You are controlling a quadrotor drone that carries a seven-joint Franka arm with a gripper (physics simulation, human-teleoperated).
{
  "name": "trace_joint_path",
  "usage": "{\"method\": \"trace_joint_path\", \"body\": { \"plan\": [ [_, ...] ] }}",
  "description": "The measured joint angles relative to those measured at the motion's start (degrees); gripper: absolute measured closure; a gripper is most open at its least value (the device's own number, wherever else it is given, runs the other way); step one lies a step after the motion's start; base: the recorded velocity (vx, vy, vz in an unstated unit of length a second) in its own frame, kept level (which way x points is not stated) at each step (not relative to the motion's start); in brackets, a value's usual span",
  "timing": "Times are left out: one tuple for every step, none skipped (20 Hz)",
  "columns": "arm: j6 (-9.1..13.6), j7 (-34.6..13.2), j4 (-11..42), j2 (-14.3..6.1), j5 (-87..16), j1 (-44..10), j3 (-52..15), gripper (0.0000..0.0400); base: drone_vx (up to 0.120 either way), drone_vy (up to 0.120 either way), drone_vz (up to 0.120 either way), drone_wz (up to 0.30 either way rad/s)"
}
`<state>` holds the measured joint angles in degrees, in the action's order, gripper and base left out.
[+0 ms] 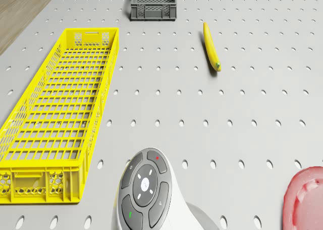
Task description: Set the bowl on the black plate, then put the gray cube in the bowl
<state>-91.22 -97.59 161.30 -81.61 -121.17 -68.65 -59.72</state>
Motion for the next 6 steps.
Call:
{"method": "trace_joint_path", "body": {
  "plan": [
    [0.4, 0.0, 0.4, 0.0, 0.7, 0.2, -0.8, 0.0007, 0.0, 0.0, 0.0, 0.0],
    [0.9, 0.0, 0.8, 0.1, 1.5, 0.4, -1.6, 0.0005, 0.0, 0.0, 0.0, 0.0],
    [1.3, -0.1, 1.2, 0.1, 2.2, 0.5, -2.4, 0.0004, 0.0, 0.0, 0.0, 0.0],
    [1.7, -0.1, 1.5, 0.2, 2.9, 0.7, -3.1, 0.0003, 0.0, 0.0, 0.0, 0.0],
    [2.1, -0.2, 1.7, 0.2, 3.5, 0.8, -3.8, 0.0003, 0.0, 0.0, 0.0, 0.0],
    [2.3, -0.2, 1.9, 0.3, 3.9, 0.9, -4.2, 0.0002, 0.0, 0.0, 0.0, 0.0]
  ]
}}
